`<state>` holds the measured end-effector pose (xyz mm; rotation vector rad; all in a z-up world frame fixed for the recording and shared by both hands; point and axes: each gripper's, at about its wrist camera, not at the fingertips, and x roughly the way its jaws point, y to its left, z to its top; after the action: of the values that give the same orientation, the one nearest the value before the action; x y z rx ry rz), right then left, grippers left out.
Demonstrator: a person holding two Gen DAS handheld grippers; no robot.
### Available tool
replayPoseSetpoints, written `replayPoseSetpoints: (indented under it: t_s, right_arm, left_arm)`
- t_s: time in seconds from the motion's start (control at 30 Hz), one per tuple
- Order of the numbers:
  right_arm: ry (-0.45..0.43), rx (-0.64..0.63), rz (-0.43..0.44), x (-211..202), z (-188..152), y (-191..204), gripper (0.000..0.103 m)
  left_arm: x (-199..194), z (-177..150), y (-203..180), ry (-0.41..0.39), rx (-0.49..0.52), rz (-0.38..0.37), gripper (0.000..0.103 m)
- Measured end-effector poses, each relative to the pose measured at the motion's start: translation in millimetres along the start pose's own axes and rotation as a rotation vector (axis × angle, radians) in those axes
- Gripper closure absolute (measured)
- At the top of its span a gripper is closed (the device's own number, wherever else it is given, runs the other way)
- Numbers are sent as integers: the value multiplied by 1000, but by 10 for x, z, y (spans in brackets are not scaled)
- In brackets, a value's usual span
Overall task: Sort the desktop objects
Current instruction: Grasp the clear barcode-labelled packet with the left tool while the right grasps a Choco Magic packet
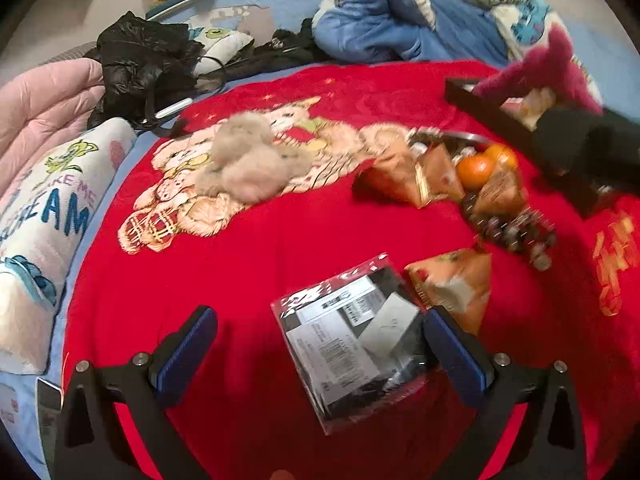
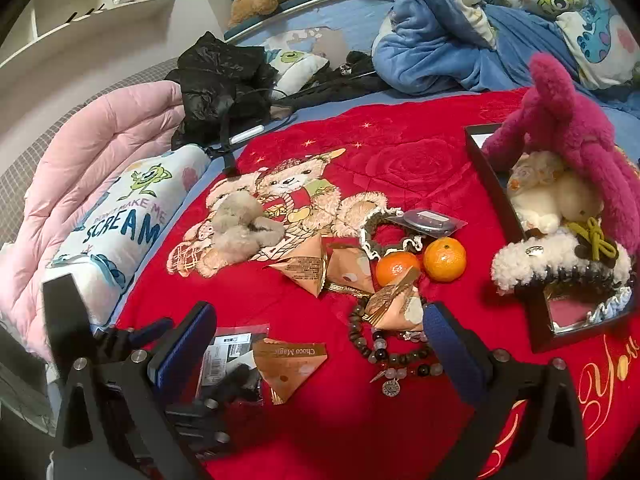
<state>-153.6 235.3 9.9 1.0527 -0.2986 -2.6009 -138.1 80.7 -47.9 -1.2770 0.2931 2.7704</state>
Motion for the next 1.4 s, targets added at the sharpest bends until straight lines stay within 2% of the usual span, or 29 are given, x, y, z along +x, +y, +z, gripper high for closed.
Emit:
replayPoseSetpoints:
  t_s: [0.07, 0.23, 0.3, 0.53, 0.63, 0.73, 0.97, 1.17, 1.3, 1.33, 1.37, 1.4]
  right_arm:
    - [5, -7, -2, 10, -5, 12, 0]
    - [26, -20, -8, 58, -45, 38, 0]
    - [30, -23, -9, 69, -52, 44, 0]
    - [46, -51, -17, 157, -113, 139, 0]
    - [84, -93, -46, 276, -167, 218, 1]
    - [140, -115, -53, 417, -231, 262, 11]
    - [200, -89, -49, 584, -328, 249, 11]
    - [226, -112, -82, 693, -377, 299, 11]
    - [223, -115, -93, 705, -382, 298, 17]
    - [225, -110, -87, 709, -386, 287, 21]
    - [224, -110, -95, 713, -386, 282, 30]
    - [222, -109, -111, 719, -383, 276, 33]
  left_arm:
    - [72, -14, 23, 27, -18, 0, 0]
    - [213, -46, 179, 80, -116, -93, 0]
    - [227, -58, 185, 83, -126, -106, 0]
    - [239, -74, 150, 74, -118, -106, 0]
    - [240, -77, 155, 74, -118, -106, 0]
    - [241, -77, 152, 74, -118, -106, 0]
    - [242, -78, 151, 74, -117, -106, 0]
    - [249, -74, 159, 74, -116, -104, 0]
    - [256, -77, 144, 75, -110, -97, 0]
    - [259, -76, 139, 74, -107, -94, 0]
    - [258, -77, 133, 73, -104, -91, 0]
    - [259, -76, 132, 71, -102, -89, 0]
